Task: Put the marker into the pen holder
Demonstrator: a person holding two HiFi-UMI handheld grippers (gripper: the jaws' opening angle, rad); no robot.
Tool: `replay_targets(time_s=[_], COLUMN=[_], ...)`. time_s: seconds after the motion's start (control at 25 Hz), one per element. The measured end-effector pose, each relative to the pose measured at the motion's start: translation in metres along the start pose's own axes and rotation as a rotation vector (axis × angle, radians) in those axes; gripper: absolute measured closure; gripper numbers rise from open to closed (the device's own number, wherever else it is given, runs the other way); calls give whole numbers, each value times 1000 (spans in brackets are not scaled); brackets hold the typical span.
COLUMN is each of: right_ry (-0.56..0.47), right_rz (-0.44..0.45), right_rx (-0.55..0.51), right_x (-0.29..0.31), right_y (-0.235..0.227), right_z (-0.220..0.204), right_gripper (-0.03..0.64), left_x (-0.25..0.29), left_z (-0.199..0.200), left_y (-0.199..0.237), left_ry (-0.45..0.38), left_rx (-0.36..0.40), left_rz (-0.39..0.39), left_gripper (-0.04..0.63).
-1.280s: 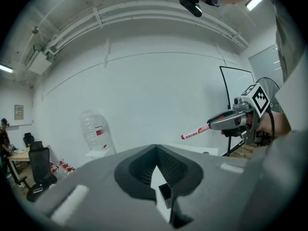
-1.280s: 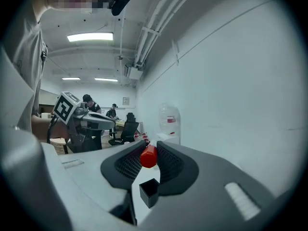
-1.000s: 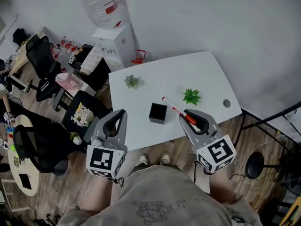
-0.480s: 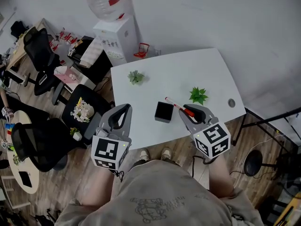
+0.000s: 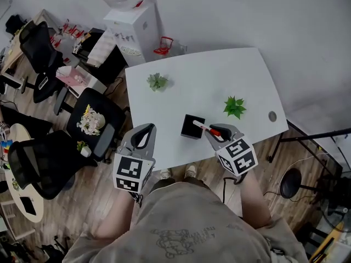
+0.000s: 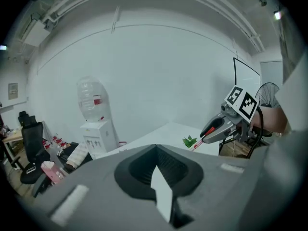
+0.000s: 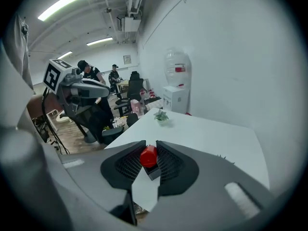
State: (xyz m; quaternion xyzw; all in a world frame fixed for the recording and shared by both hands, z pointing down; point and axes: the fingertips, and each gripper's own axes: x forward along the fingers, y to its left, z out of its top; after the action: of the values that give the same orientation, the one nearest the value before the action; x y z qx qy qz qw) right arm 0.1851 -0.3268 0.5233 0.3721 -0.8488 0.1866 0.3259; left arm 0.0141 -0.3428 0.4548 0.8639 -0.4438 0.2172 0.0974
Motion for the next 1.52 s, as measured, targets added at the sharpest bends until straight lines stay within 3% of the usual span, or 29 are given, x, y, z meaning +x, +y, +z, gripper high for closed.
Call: replay_targets(time_s=[0.52,0.84,1.0,1.12,1.2,1.52], right_ry=[225,291,281,267,237,-63], right_rz=[67,64,76,83,82,54], right_rx=[-54,-85,-72,-76,-67,77], right_x=[67,91,94,91,85,32], right_y=[11,13,15,17,18,3], right_z=[-52,-75,-77,-74,-66,11], right_gripper=[515,514,507,445,445,490], left_x=[27,19,15,12,7,-7], left_z=[-52,-68,-72,-71,-69,-33], left_y=[5,7,6,5,8,28], left_ry=[114,148,156,156,152,76], left_rx=[-55,-64,-65,-58,-53,12], left_rz=[-33,-13,-8,-1,9,52], left_gripper=[595,595,595,595,595,595])
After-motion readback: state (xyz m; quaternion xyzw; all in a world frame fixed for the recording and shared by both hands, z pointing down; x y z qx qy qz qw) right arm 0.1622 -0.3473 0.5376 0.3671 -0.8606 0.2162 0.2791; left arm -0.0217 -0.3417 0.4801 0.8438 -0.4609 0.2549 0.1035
